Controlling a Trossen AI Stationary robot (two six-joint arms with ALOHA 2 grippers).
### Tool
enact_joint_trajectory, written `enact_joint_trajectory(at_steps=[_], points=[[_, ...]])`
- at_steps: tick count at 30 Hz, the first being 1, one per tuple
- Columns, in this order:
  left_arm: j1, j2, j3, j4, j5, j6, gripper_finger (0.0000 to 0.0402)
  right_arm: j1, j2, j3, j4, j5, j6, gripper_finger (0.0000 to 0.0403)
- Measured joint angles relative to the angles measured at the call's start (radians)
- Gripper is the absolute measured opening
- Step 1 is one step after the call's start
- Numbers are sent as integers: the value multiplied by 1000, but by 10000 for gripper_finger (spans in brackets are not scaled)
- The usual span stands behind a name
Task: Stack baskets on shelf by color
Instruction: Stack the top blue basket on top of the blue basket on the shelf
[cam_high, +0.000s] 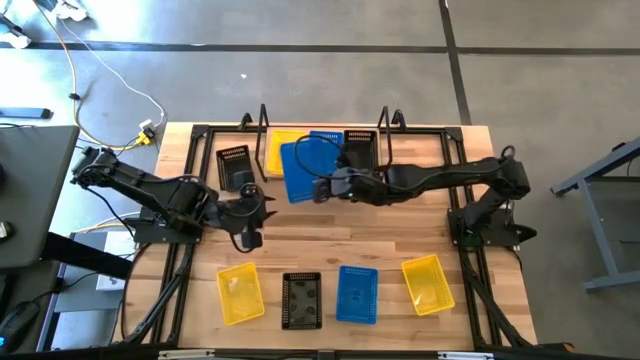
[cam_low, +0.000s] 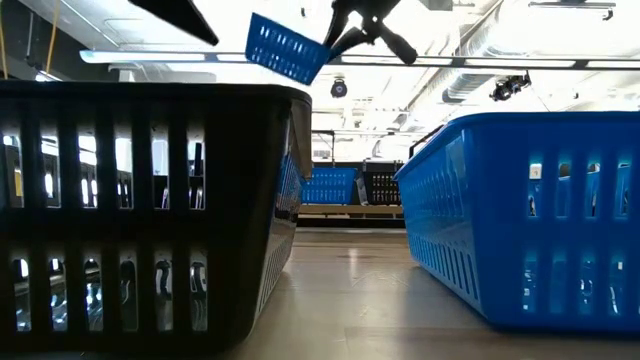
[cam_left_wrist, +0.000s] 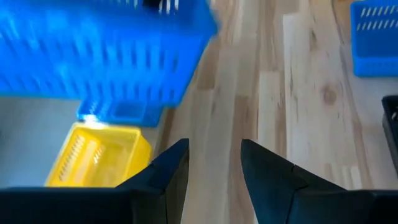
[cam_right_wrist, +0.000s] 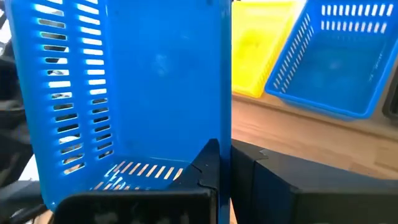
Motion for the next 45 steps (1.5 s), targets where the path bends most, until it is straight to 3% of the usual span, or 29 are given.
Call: enact_joint_trajectory(at_steps=[14,32,45], points=[[-2,32,-1,136,-49,237,135,-22,72,2,2,5,96,0],[11,140,1,209,-198,318,135,-27,90,2,8,11,127,0],[91,151,0,210,-169,382,135,-11,90,1,52,5,127,0]])
